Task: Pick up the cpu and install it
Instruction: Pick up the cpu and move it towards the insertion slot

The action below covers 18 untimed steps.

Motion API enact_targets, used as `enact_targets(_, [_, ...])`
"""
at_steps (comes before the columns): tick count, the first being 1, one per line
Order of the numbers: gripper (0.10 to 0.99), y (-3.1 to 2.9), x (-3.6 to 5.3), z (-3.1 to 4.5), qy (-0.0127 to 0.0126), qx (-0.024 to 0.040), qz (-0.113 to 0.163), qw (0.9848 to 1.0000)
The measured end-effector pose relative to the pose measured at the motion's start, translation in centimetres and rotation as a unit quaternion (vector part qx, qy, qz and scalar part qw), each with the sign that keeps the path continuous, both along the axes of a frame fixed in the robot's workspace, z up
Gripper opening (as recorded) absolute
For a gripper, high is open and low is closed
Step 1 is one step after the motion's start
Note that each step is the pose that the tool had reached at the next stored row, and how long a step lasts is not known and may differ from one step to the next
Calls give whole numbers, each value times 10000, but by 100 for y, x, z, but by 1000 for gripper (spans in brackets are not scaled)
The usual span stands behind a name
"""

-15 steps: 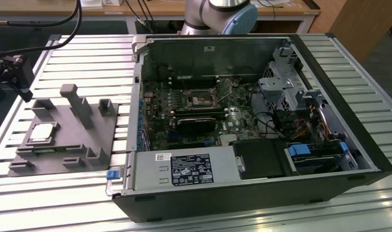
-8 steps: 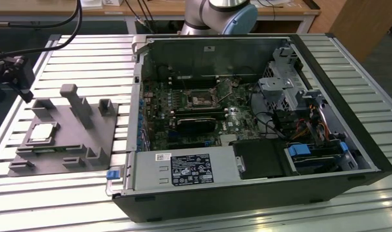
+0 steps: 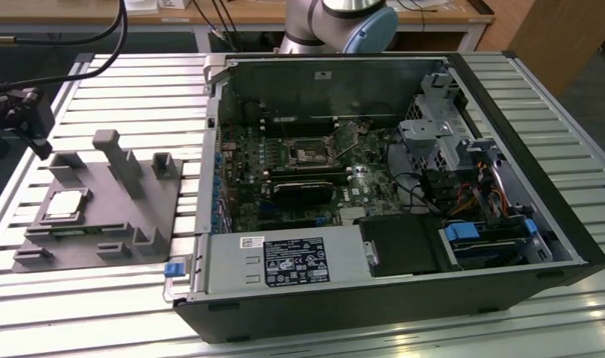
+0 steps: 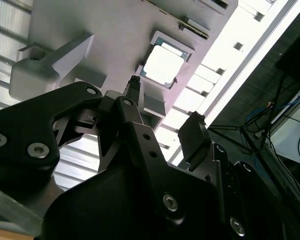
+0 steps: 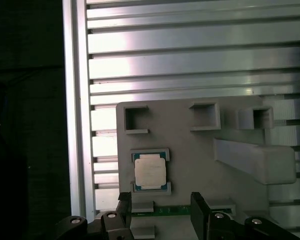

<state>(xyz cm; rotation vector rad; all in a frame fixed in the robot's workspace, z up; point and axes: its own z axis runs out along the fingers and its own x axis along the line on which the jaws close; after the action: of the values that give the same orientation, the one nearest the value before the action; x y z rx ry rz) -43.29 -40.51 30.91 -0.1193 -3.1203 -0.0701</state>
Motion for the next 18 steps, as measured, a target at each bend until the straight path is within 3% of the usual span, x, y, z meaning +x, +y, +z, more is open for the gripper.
enact_targets(18, [588,0,0,-51,1,0,0,10000])
